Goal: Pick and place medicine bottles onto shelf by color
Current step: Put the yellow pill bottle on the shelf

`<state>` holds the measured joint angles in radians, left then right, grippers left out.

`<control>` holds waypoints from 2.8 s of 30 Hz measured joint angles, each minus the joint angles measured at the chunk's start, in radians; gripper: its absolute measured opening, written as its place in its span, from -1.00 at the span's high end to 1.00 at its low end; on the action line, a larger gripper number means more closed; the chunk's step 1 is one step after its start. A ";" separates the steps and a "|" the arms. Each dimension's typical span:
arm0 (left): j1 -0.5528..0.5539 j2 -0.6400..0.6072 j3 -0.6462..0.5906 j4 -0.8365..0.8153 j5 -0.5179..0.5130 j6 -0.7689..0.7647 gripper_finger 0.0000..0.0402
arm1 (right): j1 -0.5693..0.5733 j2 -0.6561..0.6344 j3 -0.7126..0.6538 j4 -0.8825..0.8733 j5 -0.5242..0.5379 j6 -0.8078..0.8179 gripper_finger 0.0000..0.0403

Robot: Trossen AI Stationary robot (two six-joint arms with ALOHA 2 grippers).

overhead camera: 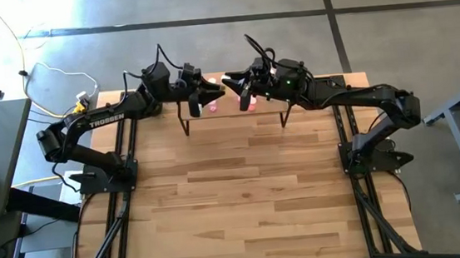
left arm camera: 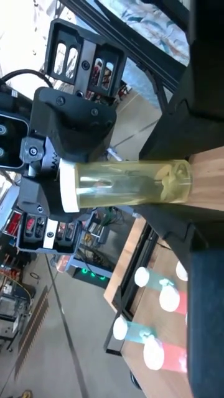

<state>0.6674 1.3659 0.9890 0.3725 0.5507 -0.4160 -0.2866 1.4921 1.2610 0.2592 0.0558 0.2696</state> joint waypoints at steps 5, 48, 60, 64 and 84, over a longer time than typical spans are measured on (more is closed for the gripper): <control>0.000 0.000 0.000 0.000 -0.001 0.011 0.55 | -0.002 0.000 0.000 0.000 0.000 -0.002 0.49; 0.005 0.075 0.000 -0.007 -0.326 0.410 0.57 | -0.325 0.092 0.448 -0.520 -0.403 -0.149 -0.17; 0.005 0.120 0.000 0.047 -0.361 0.430 0.57 | -0.324 0.222 0.519 -0.726 -0.529 -0.163 -0.17; 0.004 0.120 0.000 0.046 -0.374 0.430 0.57 | -0.324 0.238 0.519 -0.718 -0.532 -0.162 -0.17; 0.003 0.120 0.000 0.044 -0.393 0.428 0.57 | -0.319 0.271 0.519 -0.705 -0.549 -0.163 0.34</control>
<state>0.6704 1.4857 0.9894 0.4168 0.1573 0.0124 -0.6060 1.7630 1.7802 -0.4461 -0.4936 0.1071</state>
